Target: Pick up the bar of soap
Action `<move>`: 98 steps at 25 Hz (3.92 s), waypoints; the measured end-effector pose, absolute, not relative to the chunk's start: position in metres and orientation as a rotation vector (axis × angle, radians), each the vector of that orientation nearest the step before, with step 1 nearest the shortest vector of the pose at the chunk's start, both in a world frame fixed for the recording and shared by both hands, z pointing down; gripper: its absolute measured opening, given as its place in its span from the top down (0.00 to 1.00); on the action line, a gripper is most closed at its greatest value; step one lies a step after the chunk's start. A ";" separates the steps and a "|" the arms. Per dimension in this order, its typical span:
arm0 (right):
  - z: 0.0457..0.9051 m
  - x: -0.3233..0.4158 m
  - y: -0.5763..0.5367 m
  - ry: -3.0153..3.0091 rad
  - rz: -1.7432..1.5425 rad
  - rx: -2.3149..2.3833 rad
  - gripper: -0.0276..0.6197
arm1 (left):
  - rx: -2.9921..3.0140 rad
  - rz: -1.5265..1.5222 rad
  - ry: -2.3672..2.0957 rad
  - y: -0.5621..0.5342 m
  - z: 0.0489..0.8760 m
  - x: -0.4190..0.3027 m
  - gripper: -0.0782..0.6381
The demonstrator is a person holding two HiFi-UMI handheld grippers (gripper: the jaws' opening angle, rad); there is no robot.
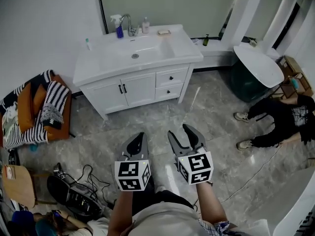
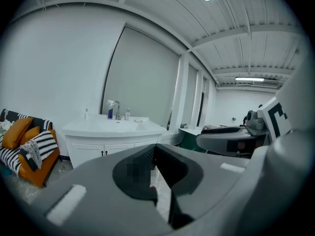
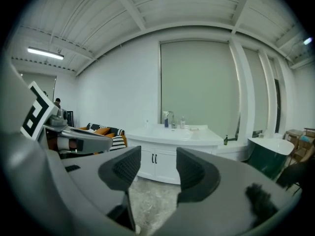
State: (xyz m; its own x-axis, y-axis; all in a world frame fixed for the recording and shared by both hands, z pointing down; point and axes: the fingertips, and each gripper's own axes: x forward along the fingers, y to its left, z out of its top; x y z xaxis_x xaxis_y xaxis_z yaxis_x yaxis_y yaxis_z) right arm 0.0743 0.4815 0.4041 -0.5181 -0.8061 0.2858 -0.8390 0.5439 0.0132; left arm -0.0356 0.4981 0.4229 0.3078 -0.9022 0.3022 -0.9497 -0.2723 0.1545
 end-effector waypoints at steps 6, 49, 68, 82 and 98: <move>0.397 0.067 0.436 -2.508 0.182 1.441 0.62 | 2.279 0.217 -1.665 0.455 0.422 -0.048 0.88; 0.403 0.009 0.244 -2.366 0.197 1.564 0.63 | 2.399 0.289 -1.547 0.249 0.418 -0.113 0.88; 0.402 0.040 0.117 -2.423 0.203 1.490 0.63 | 2.327 0.311 -1.618 0.140 0.422 -0.078 0.88; 0.421 0.063 0.053 -2.392 0.171 1.353 0.62 | 2.268 0.287 -1.684 0.080 0.422 -0.049 0.88; 0.429 0.072 0.010 -2.437 0.219 1.356 0.63 | 2.240 0.317 -1.730 0.037 0.428 -0.042 0.88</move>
